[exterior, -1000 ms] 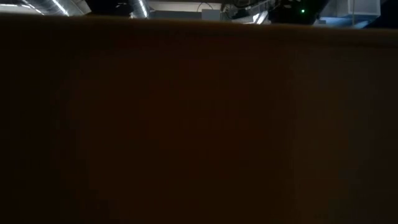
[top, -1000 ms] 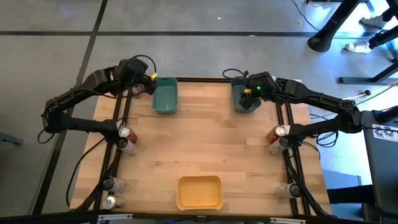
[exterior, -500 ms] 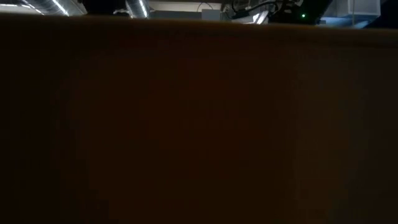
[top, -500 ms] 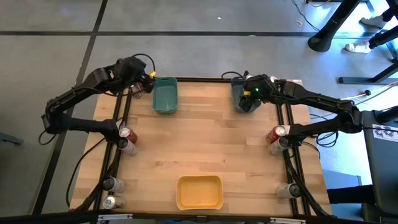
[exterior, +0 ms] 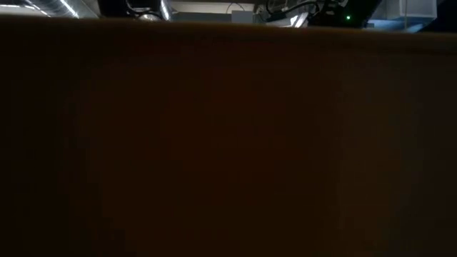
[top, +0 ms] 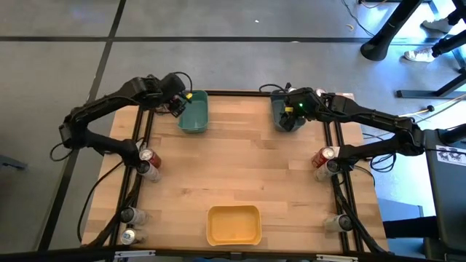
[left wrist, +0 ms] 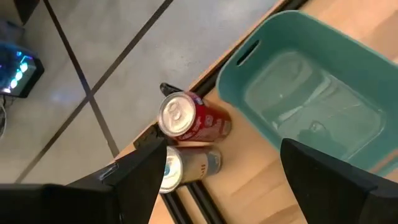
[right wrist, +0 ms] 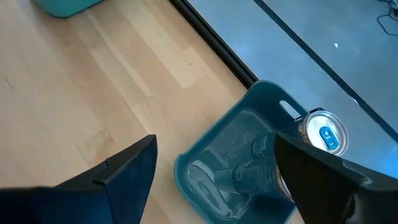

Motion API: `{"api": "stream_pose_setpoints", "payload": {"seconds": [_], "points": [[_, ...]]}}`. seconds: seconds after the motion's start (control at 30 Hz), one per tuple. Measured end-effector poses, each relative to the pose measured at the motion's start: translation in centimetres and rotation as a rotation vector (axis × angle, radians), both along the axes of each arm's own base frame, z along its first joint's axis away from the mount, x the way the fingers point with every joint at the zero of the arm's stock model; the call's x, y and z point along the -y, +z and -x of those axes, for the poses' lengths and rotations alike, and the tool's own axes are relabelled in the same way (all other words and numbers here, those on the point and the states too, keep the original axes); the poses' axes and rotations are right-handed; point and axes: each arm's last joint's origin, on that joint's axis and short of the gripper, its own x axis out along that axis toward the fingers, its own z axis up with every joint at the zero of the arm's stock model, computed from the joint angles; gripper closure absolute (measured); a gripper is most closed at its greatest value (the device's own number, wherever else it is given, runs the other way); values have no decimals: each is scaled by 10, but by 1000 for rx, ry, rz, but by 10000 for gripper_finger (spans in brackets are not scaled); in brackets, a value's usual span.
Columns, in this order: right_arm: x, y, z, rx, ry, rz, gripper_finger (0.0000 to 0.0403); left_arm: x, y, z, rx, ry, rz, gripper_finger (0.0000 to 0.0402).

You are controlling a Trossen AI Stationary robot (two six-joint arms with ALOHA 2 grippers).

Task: Sort soda cans
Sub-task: Put the top blue soda can into the blue bin

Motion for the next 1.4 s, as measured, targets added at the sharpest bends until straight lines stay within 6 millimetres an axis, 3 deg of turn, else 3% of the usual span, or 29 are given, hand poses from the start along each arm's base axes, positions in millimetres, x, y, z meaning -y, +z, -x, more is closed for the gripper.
{"api": "stream_pose_setpoints", "payload": {"seconds": [0.17,0.4,0.73,1.4], "points": [[0,0,0,4,-5,-3,81,-8,-14,-6,-50,67,57,95],[0,0,0,4,-5,-4,81,-32,-39,10,-251,286,210,95],[0,0,0,4,-5,-4,81,-66,-58,19,-313,364,276,95],[0,0,0,11,-12,-9,81,-86,-62,27,-256,417,245,95]]}}
